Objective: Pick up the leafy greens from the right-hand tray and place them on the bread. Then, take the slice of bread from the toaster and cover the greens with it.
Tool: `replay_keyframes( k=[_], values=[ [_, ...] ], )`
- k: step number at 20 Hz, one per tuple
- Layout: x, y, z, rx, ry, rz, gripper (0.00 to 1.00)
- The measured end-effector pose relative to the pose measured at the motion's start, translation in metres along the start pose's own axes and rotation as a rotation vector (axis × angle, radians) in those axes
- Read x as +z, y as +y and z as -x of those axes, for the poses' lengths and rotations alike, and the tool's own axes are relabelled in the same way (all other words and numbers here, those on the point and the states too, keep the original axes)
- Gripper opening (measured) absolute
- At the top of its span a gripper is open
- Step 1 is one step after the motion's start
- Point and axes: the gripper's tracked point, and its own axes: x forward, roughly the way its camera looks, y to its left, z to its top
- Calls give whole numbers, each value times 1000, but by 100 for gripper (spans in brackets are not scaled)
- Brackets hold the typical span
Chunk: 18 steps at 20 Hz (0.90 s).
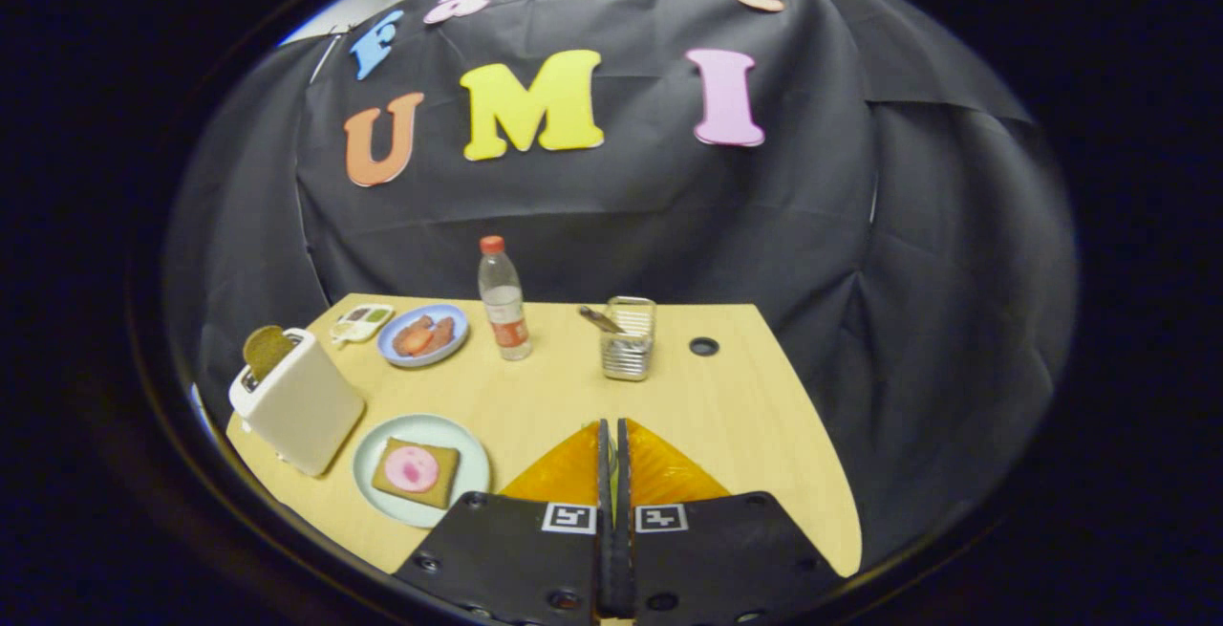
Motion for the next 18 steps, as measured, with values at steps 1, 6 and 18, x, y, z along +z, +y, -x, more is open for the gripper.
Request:
replay_keyframes(
  k=[1, 6, 18],
  values=[
    [5, 25, 2, 20, -7, 8, 0],
    [4, 150, 2, 137, 1, 11, 0],
    [-50, 280, -42, 245, 124, -215, 0]
  ],
)
